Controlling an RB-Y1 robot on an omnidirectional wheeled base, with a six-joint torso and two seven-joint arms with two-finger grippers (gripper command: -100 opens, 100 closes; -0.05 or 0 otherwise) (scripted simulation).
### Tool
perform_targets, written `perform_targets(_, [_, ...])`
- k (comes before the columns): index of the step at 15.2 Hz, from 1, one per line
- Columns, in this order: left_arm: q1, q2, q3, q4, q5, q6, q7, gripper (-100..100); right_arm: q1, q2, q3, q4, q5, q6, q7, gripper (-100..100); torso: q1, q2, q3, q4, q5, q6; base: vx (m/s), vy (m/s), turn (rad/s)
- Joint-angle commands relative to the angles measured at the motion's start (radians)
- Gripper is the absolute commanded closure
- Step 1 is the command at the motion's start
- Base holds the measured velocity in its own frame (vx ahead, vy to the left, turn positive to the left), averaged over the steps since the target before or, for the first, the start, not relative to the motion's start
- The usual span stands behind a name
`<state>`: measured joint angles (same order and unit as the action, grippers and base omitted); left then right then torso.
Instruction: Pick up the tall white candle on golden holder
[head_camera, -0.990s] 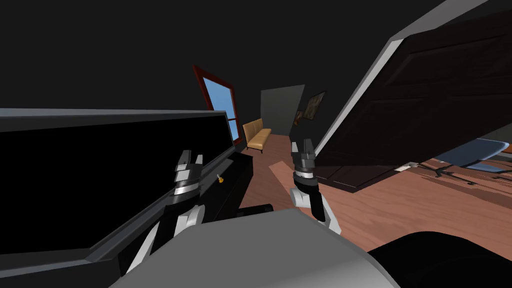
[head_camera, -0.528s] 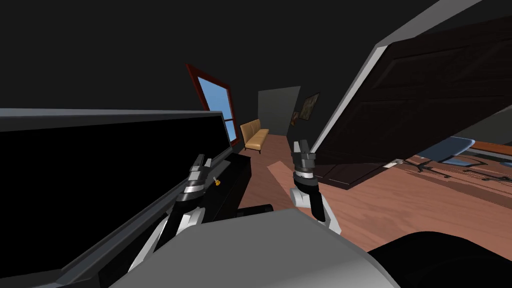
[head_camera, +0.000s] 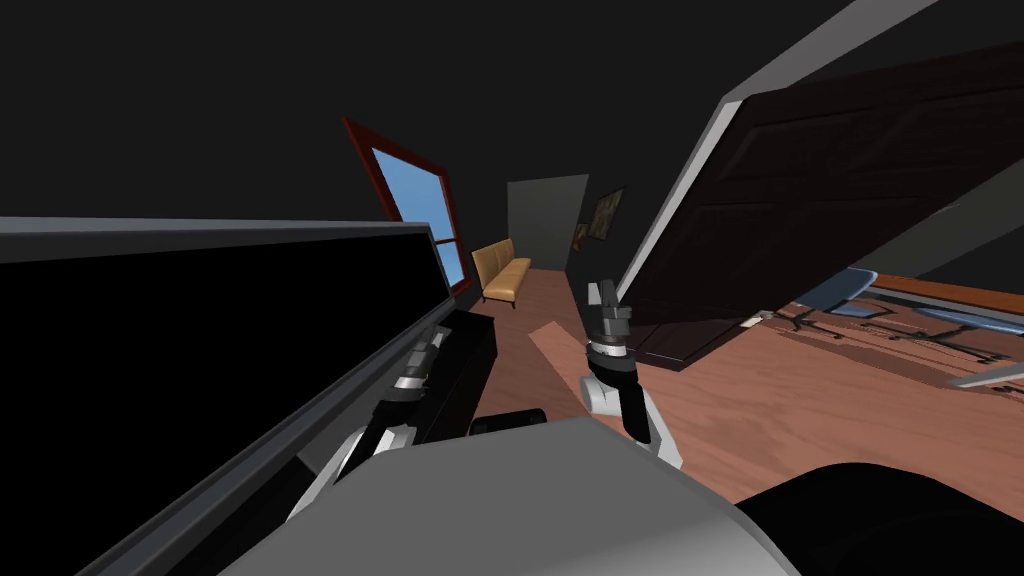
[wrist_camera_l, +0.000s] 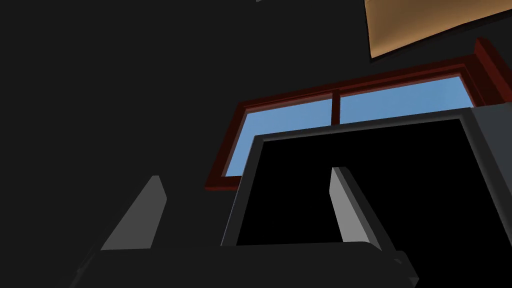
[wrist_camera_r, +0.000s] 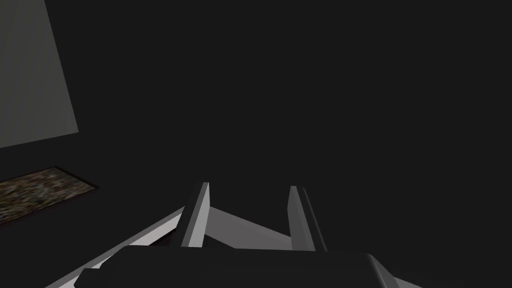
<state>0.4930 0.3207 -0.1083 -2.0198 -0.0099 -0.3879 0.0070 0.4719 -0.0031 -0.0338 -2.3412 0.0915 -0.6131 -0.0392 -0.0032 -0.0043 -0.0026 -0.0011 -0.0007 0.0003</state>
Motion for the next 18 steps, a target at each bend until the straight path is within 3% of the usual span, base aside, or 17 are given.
perform_targets(1, [0.011, 0.026, -0.020, 0.028, 0.009, 0.003, 0.004, -100, 0.000, 0.000, 0.000, 0.000, 0.000, 0.000, 0.000, 0, 0.000, 0.000, 0.000, 0.000, 0.000, 0.000, 0.040, -0.034, -0.082])
perform_targets(2, [0.008, 0.056, -0.044, 0.062, 0.021, 0.008, 0.007, -100, 0.000, 0.000, 0.000, 0.000, 0.000, 0.000, 0.000, 0, 0.000, 0.001, 0.000, 0.000, 0.000, 0.000, 0.043, -0.037, -0.104])
perform_targets(4, [0.008, 0.056, -0.044, 0.074, 0.021, 0.008, 0.007, -100, 0.000, 0.000, 0.000, 0.000, 0.000, 0.000, 0.000, 0, 0.000, 0.001, 0.001, 0.000, 0.000, 0.000, 0.035, -0.027, -0.066])
perform_targets(7, [0.001, 0.118, -0.094, 0.152, 0.047, 0.019, 0.015, -100, 0.000, 0.000, 0.000, 0.000, 0.000, 0.000, 0.000, 0, 0.001, 0.001, 0.001, 0.000, 0.000, 0.000, 0.045, -0.030, -0.101])
perform_targets(9, [0.001, 0.118, -0.094, 0.173, 0.047, 0.019, 0.015, -100, 0.000, 0.000, 0.000, 0.000, 0.000, 0.000, 0.000, 0, 0.001, 0.001, 0.000, 0.000, 0.000, 0.000, 0.042, -0.030, -0.069])
perform_targets(10, [-0.002, 0.149, -0.120, 0.208, 0.060, 0.024, 0.019, -100, 0.000, 0.000, 0.000, 0.000, 0.000, 0.000, 0.000, 0, 0.001, 0.001, 0.001, 0.000, 0.000, 0.000, 0.033, -0.031, -0.106])
perform_targets(12, [-0.002, 0.149, -0.120, 0.224, 0.060, 0.024, 0.019, -100, 0.000, 0.000, 0.000, 0.000, 0.000, 0.000, 0.000, 0, 0.001, 0.002, 0.001, 0.000, 0.000, 0.000, 0.033, -0.026, -0.062])
perform_targets(13, [-0.006, 0.180, -0.147, 0.267, 0.073, 0.030, 0.022, -100, 0.000, 0.000, 0.000, 0.000, 0.000, 0.000, 0.000, 0, 0.001, 0.002, 0.001, 0.000, 0.000, 0.000, 0.038, -0.032, -0.095])
perform_targets(14, [-0.006, 0.180, -0.147, 0.277, 0.073, 0.030, 0.022, -100, 0.000, 0.000, 0.000, 0.000, 0.000, 0.000, 0.000, 0, 0.001, 0.002, 0.001, 0.000, 0.000, 0.000, 0.047, -0.031, -0.105])
perform_targets(15, [-0.010, 0.211, -0.174, 0.307, 0.087, 0.036, 0.026, -100, 0.000, 0.000, 0.000, 0.000, 0.000, 0.000, 0.000, 0, 0.001, 0.001, 0.001, 0.000, 0.000, 0.000, 0.053, -0.038, -0.129])
perform_targets(17, [-0.010, 0.211, -0.174, 0.331, 0.087, 0.036, 0.026, -100, 0.000, 0.000, 0.000, 0.000, 0.000, 0.000, 0.000, 0, 0.000, 0.001, 0.000, 0.000, 0.000, 0.000, 0.052, -0.030, -0.077])
perform_targets(18, [-0.013, 0.241, -0.201, 0.366, 0.101, 0.042, 0.030, -100, 0.000, 0.000, 0.000, 0.000, 0.000, 0.000, 0.000, 0, 0.001, 0.001, 0.001, 0.000, 0.000, 0.000, 0.044, -0.028, -0.086])
